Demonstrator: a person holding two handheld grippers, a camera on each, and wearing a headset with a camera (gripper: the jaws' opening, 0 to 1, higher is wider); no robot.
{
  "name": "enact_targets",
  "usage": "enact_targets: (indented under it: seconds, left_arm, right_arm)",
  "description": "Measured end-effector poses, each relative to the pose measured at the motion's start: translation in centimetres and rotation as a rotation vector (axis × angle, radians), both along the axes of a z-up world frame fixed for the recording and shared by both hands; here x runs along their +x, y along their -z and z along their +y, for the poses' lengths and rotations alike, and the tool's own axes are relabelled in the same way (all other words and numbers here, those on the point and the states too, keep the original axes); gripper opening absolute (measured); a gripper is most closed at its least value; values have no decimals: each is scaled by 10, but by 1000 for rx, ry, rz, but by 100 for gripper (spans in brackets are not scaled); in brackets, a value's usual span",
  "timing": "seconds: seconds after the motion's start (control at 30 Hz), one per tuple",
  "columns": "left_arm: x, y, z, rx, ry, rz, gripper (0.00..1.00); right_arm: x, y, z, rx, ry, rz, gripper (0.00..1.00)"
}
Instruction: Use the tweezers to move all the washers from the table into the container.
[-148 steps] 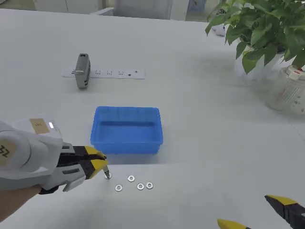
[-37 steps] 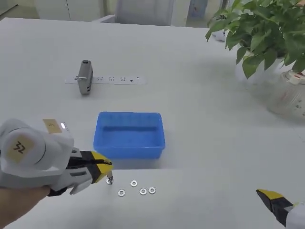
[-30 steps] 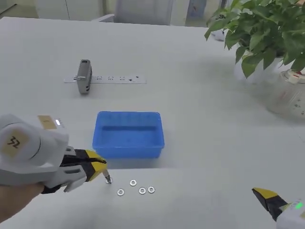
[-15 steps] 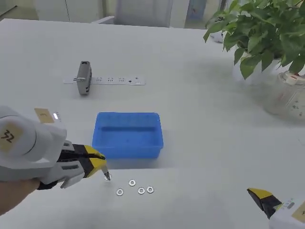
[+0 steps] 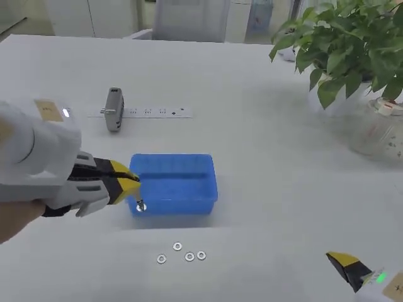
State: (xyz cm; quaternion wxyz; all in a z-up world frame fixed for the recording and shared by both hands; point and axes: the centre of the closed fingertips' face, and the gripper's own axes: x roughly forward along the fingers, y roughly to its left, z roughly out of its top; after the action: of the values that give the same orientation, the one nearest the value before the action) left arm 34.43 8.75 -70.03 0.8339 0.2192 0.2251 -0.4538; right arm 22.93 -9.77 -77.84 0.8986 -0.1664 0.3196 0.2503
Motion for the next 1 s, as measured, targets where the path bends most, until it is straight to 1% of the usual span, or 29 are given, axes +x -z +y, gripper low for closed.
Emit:
enact_targets:
  seconds: [0.2,0.27,0.37,0.47,0.57,0.67,0.77,0.83,0.97,1.0]
  left_arm:
    - [11,-3,-2,6,11,-14,0]
    - [16,-5,-3,-1,12,-17,0]
    - [24,-6,-6,-10,14,-23,0]
    - [34,-3,-7,-18,12,-20,0]
    - [44,4,-7,-27,1,-7,0]
    - [52,16,-5,-45,-26,21,0]
    - [56,29,-3,-37,-37,30,0]
    - [58,37,-1,-32,-48,43,0]
    - [59,48,1,-32,-61,60,0]
    - [59,50,0,-31,-63,60,0]
  right_arm:
    - [0,4,-2,0,4,8,81]
    - [0,5,-2,-1,7,10,80]
    - [0,6,-3,-5,7,14,80]
    - [0,6,-3,-7,11,12,79]
    - [2,6,-5,-10,19,2,79]
    - [2,8,-6,-23,23,3,78]
    - [2,8,-8,-37,27,1,76]
    - [2,9,-9,-41,29,3,76]
    - [2,9,-9,-41,32,4,76]
    - [2,9,-9,-41,32,4,76]
